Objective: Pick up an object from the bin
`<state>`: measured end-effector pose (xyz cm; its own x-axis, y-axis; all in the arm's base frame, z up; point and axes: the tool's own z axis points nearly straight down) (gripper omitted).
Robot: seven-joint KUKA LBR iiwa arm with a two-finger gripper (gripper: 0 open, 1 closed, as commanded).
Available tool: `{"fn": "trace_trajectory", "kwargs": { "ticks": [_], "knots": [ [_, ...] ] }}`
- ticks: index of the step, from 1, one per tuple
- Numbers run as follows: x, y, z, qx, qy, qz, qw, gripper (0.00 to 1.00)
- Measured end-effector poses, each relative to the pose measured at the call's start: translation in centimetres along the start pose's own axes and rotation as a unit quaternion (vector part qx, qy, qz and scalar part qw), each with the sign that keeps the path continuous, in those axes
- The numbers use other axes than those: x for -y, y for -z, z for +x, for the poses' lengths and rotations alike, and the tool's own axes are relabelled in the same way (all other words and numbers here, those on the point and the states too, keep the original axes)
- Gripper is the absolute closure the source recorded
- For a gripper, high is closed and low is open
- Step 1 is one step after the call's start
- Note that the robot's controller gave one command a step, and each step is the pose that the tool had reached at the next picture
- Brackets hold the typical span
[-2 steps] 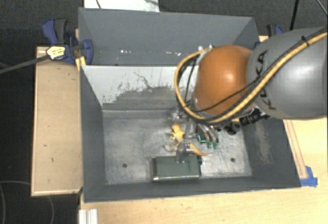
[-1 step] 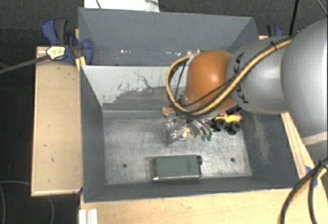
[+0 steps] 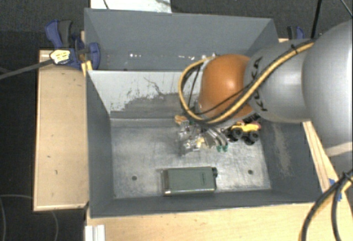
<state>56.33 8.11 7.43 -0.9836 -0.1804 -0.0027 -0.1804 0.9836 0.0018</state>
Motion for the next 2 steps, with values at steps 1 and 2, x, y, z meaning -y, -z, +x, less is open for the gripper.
{"fn": "trace_trajectory", "kwargs": {
  "ticks": [1,2],
  "knots": [
    [0.4,3.2,1.3,-0.0012,0.005,0.001,1.0000,1.00],
    [-0.1,4.8,0.9,-0.0006,0.035,0.001,0.9994,0.00]
  ]
}}
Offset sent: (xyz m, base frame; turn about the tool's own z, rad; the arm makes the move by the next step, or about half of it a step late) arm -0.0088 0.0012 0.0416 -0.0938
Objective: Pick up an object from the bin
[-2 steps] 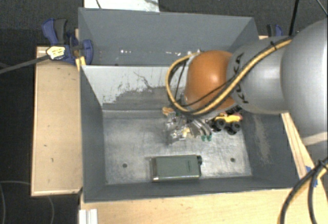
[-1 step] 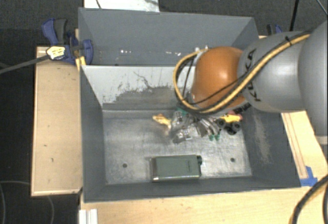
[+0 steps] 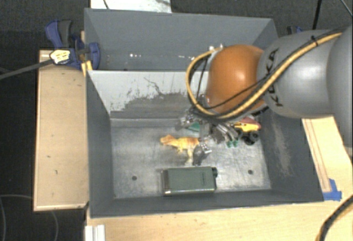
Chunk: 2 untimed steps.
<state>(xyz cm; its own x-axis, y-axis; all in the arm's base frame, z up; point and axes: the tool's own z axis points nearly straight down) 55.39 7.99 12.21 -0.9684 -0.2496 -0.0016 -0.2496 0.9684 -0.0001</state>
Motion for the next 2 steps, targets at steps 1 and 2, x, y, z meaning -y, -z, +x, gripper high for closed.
{"fn": "trace_trajectory", "kwargs": {
  "ticks": [1,2],
  "knots": [
    [-0.2,-0.6,-0.2,-0.0006,0.009,0.000,1.0000,0.00],
    [-2.0,-4.8,-1.8,0.0043,0.034,0.000,0.9994,1.00]
  ]
}}
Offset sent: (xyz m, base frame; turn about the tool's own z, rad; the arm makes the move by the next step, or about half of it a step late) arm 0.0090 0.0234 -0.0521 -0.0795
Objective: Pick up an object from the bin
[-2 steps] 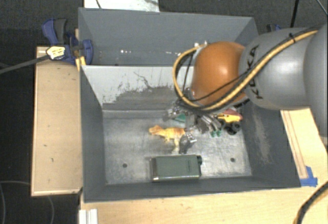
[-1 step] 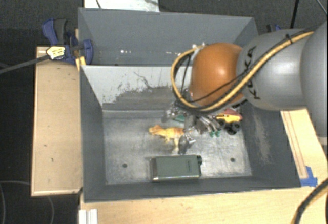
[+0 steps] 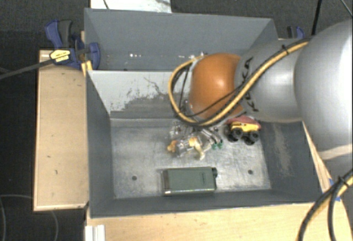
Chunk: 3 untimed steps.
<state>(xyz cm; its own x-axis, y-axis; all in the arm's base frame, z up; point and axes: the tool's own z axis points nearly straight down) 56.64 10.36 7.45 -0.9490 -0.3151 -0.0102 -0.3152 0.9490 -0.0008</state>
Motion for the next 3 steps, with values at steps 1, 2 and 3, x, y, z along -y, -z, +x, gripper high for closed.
{"fn": "trace_trajectory", "kwargs": {
  "ticks": [1,2,3],
  "knots": [
    [0.0,0.0,0.0,0.0000,-0.001,0.000,1.0000,1.00],
    [-0.1,3.7,0.0,-0.0057,0.011,-0.001,0.9999,1.00],
    [-0.1,7.9,0.7,-0.0044,0.009,-0.001,0.9999,1.00]
  ]
}}
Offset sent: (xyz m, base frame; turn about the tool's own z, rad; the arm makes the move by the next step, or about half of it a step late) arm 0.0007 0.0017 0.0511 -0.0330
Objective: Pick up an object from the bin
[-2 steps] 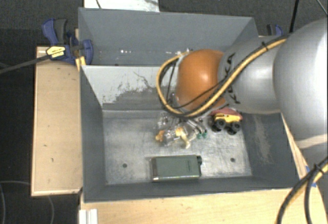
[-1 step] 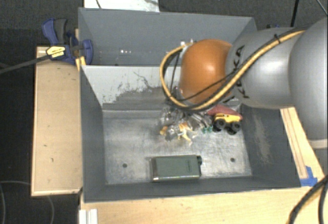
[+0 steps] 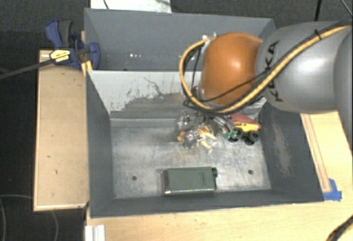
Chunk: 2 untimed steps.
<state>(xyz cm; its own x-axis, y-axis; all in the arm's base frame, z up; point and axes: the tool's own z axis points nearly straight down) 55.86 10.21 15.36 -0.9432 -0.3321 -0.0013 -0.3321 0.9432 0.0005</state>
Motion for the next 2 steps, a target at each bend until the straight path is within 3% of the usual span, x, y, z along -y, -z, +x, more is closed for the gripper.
{"fn": "trace_trajectory", "kwargs": {
  "ticks": [1,2],
  "knots": [
    [0.5,-0.5,-0.5,0.0026,0.012,0.001,0.9999,1.00],
    [0.2,0.9,1.5,-0.0009,0.020,0.000,0.9998,1.00]
  ]
}}
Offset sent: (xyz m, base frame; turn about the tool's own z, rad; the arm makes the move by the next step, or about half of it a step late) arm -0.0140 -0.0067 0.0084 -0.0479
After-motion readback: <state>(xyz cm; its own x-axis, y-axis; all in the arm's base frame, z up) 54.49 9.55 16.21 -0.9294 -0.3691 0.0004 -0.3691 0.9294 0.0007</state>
